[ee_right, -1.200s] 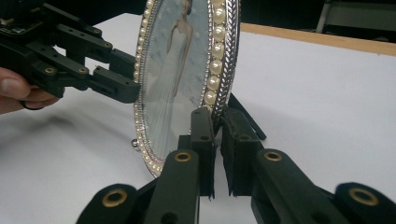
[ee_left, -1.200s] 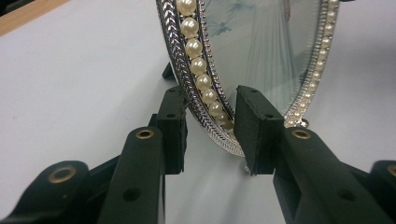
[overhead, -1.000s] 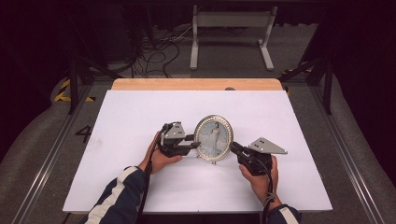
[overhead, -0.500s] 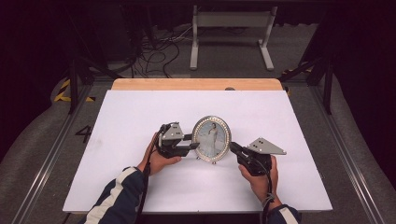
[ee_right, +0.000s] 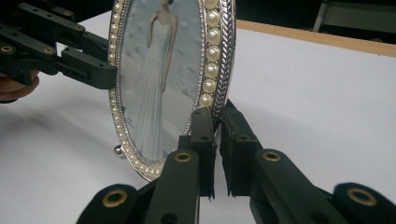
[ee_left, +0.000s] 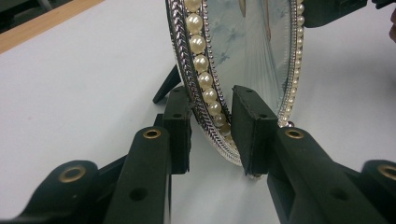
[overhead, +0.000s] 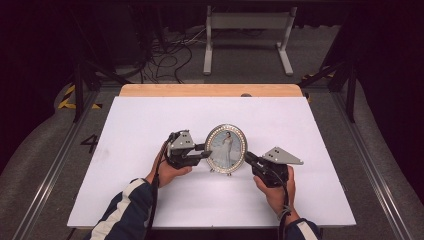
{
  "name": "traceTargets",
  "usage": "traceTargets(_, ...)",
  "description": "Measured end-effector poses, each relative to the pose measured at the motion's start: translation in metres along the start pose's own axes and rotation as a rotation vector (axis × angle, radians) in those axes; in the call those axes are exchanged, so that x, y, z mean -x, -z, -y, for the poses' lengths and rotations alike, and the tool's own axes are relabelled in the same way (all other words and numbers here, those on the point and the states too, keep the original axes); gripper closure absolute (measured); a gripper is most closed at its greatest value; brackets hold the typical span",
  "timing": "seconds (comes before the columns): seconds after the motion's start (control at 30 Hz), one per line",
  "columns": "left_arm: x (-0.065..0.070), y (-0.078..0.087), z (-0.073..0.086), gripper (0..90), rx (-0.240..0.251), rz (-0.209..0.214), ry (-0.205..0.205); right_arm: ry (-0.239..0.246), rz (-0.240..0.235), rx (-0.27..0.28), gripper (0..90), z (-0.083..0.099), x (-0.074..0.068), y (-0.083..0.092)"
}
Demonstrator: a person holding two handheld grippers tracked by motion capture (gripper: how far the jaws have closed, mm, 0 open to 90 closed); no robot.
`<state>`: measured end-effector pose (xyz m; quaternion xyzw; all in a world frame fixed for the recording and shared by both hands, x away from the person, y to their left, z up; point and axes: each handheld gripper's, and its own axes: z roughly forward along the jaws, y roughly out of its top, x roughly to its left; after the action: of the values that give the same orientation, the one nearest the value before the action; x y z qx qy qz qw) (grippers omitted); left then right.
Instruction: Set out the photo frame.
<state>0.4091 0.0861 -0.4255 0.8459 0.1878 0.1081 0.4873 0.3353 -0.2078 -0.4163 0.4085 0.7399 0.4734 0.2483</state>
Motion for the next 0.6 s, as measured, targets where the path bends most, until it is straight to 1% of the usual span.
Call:
traceTargets(0.07, 0.001, 0.001, 0.001, 68.8, -0.006, -0.003, -0.003, -0.001, 0.003, -0.001, 83.2, -0.001, -0.001, -0.002)
traceTargets(0.13, 0.002, 0.002, 0.002, 68.4, -0.016, -0.009, -0.016, 0.003, -0.001, -0.002, 83.0, -0.002, 0.000, -0.004)
traceTargets(0.2, 0.003, 0.003, 0.003, 68.3, -0.020, -0.012, -0.016, 0.001, -0.003, -0.002, 82.6, -0.003, 0.000, -0.006)
traceTargets(0.27, 0.005, 0.004, 0.005, 67.9, -0.026, -0.024, -0.017, 0.008, -0.007, -0.001, 82.6, -0.004, 0.000, -0.008)
traceTargets(0.37, 0.006, 0.005, 0.008, 68.0, -0.016, -0.031, -0.008, 0.017, -0.011, 0.001, 82.6, -0.006, -0.001, -0.010)
traceTargets(0.47, 0.008, 0.006, 0.008, 68.0, -0.014, -0.041, -0.004, 0.016, -0.017, 0.000, 82.6, -0.006, 0.001, -0.011)
traceTargets(0.6, 0.010, 0.006, 0.008, 67.3, -0.015, -0.061, -0.018, 0.024, -0.021, -0.003, 82.5, -0.007, 0.001, -0.012)
